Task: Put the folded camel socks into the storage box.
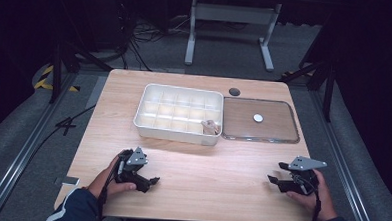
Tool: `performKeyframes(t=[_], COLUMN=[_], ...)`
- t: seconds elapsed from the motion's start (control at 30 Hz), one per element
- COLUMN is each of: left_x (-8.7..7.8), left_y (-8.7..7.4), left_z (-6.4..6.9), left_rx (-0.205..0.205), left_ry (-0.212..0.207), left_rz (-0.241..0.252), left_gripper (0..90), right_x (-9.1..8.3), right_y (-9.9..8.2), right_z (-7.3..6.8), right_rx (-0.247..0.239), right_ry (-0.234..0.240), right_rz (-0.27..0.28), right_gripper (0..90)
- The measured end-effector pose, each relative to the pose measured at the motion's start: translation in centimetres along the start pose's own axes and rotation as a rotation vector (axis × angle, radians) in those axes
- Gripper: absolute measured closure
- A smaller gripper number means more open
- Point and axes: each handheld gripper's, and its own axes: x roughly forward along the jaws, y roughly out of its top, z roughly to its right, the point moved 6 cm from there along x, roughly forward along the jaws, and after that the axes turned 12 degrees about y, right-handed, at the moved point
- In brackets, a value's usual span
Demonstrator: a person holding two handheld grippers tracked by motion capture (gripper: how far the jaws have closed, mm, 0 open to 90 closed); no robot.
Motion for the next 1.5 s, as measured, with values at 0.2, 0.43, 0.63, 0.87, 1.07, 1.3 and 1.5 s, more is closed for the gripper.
performKeyframes(t=[0.2,0.43,0.63,0.87,1.07,1.3,1.5], left_x=[0.0,0.0,0.0,0.0,0.2,0.3,0.3], left_y=[0.0,0.0,0.0,0.0,0.1,0.2,0.2], left_z=[0.0,0.0,0.0,0.0,0.1,0.1,0.1], left_rx=[0.0,0.0,0.009,0.01,0.004,0.013,0.005], left_ry=[0.0,0.0,0.0,0.003,0.001,-0.003,-0.004], left_rz=[0.0,0.0,-0.001,-0.007,-0.011,-0.015,-0.015], left_gripper=[5.3,5.3,4.5,4.0,2.5,0.3,0.4], right_x=[-0.1,-0.1,-0.1,0.0,0.0,0.0,0.0], right_y=[-1.3,-1.9,-1.9,-1.9,-1.9,-1.8,-1.8], right_z=[0.1,0.2,0.3,0.4,0.4,0.5,0.5], right_rx=[0.039,0.064,0.067,0.068,0.072,0.082,0.084], right_ry=[0.008,0.003,0.002,-0.004,-0.007,-0.016,-0.018], right_rz=[0.035,0.065,0.063,0.062,0.062,0.062,0.062], right_gripper=[31.5,28.4,27.1,26.4,26.1,25.8,25.8])
